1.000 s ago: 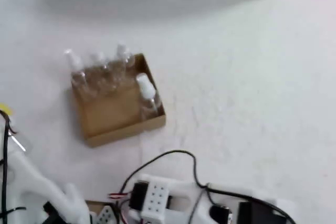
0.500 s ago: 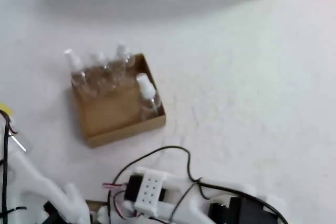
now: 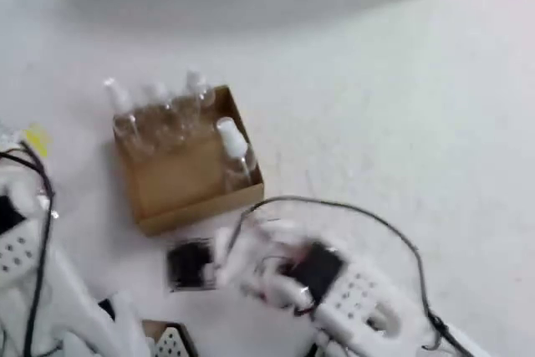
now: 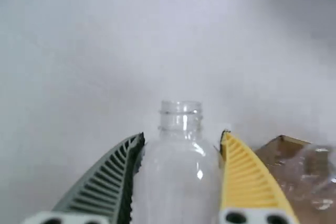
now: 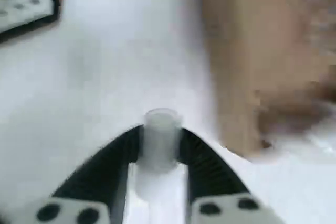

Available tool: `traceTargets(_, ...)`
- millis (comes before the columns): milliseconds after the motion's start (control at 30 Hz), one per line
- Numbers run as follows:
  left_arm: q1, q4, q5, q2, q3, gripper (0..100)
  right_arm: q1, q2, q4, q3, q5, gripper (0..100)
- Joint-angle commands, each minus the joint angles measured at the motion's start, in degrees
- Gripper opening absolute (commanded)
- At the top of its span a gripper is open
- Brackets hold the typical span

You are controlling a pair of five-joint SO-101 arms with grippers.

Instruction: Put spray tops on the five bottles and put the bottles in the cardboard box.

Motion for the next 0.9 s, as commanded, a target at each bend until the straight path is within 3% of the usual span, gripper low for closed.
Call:
traceTargets(0,9.5,5.3,1.0,-10.1,-3.9,2,18.7,-12.2,1.1,-3.3,-6.5,1.7)
traceTargets(233,12.6,9.0,3.7,-16.2,-3.4,2,30.7,-15.8,5.1,-5.0,-7.6,1.7)
traceTargets(567,18.8,6.3,9.0,-30.0,-3.3,2,45.4,-16.0,3.6,-11.4,-17.2,1.7)
traceTargets(733,19.1,8.3,8.8,-36.3,-3.3,2,49.6,-15.5,3.5,-14.2,-19.7,1.8)
traceTargets(867,19.3,7.6,9.0,-39.3,-3.3,2,48.7,-16.0,0.4,-14.9,-19.5,2.2)
